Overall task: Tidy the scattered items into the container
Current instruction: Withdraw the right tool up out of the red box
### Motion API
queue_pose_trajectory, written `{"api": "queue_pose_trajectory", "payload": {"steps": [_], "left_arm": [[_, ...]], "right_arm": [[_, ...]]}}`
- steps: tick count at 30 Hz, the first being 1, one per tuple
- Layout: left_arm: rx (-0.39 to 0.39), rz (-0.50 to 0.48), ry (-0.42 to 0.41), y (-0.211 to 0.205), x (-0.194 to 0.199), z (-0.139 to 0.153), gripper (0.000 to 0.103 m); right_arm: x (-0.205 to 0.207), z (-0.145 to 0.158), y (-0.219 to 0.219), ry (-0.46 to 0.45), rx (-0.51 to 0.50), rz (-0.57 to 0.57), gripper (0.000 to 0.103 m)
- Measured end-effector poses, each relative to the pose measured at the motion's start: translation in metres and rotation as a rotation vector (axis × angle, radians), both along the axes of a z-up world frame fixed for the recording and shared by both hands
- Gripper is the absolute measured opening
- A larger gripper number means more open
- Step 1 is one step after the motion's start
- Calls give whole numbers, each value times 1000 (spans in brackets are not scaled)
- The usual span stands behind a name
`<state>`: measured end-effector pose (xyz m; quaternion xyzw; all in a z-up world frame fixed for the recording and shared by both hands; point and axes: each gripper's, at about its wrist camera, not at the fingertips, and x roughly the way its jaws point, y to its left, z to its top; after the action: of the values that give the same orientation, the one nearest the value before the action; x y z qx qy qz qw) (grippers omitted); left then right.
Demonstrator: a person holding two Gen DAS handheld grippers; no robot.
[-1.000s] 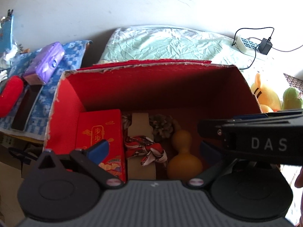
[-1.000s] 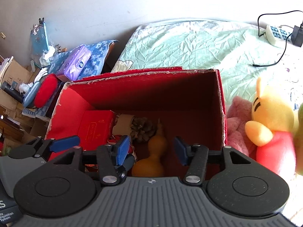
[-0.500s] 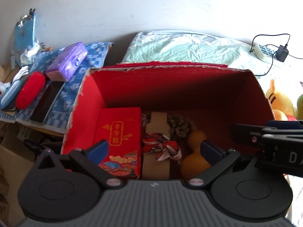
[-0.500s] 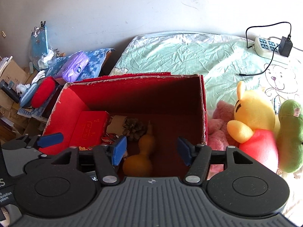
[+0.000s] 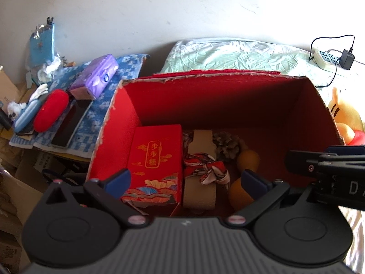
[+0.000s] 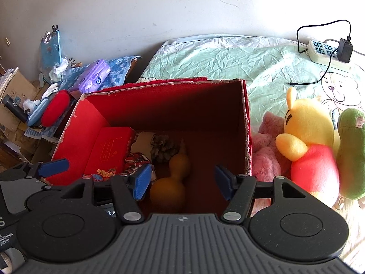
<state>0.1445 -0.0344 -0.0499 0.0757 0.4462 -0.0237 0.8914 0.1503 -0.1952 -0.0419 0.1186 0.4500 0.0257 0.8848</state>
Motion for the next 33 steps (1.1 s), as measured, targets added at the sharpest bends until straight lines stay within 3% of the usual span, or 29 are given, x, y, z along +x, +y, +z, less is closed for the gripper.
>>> {"api": "queue_pose_trajectory", "payload": {"steps": [26, 33], "left_arm": [[-20, 85, -50, -1, -50, 14, 102], [-37, 88, -49, 9, -66, 17, 102]], "right_arm": [[-61, 13, -9, -126, 23, -40, 65], [-80, 18, 2, -165, 22, 17, 65]]}}
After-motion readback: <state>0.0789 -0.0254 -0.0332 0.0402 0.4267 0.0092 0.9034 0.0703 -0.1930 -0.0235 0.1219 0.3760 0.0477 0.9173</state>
